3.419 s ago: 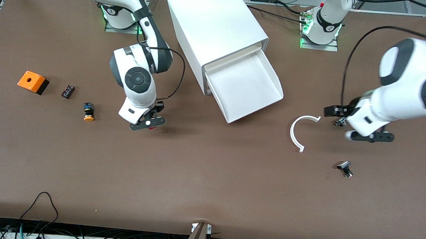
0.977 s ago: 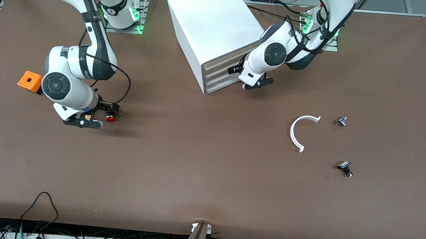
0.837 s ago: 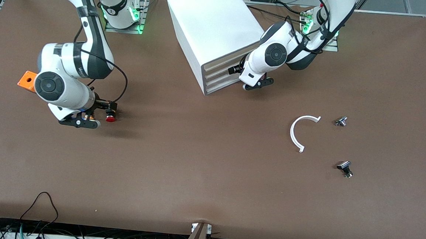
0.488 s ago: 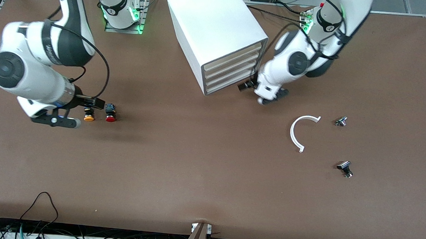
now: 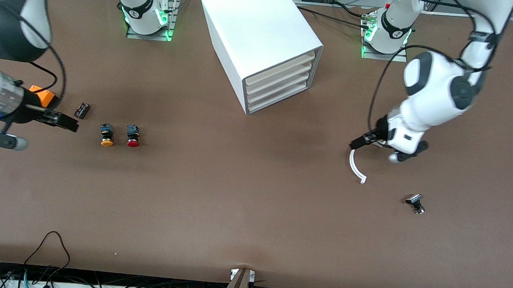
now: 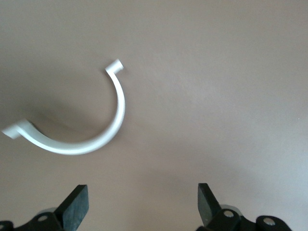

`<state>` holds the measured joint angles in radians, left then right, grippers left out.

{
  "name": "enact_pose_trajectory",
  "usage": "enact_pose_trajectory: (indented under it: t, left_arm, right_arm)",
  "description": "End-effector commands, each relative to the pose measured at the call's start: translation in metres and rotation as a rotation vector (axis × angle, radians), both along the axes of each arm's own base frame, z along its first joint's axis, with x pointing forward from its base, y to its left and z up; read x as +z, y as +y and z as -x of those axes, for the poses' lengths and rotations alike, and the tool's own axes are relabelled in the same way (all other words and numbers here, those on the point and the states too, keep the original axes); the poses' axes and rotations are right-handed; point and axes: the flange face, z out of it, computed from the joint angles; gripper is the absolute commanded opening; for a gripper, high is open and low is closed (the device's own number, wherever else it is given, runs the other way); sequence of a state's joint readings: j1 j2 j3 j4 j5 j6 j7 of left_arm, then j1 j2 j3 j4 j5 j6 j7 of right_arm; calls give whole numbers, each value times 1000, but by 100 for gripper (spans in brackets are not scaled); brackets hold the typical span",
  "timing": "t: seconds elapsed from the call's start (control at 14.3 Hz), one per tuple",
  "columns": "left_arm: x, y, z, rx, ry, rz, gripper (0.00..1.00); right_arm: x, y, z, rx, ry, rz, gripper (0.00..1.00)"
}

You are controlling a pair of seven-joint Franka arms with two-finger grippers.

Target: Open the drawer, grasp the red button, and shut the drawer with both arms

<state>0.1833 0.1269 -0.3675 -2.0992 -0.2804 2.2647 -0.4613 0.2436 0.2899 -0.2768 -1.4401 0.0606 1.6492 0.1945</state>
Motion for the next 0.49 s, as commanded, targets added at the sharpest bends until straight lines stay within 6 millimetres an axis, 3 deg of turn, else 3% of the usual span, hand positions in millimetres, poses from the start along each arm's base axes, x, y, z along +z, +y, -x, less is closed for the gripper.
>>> enact_pose_trajectory:
  t: [0.0,0.14,0.42]
  left_arm:
    - [81,56,-2,-173,-56,-63,100]
    - [131,84,-5,-251,-71,-134,100]
    - [227,97,-2,-316,-44,-287,100]
  right_arm:
    - [0,-32,17,-5,15,-47,100]
    - [-1,-34,17,54,11,-62,100]
    - [18,-20,24,103,4,-52,100]
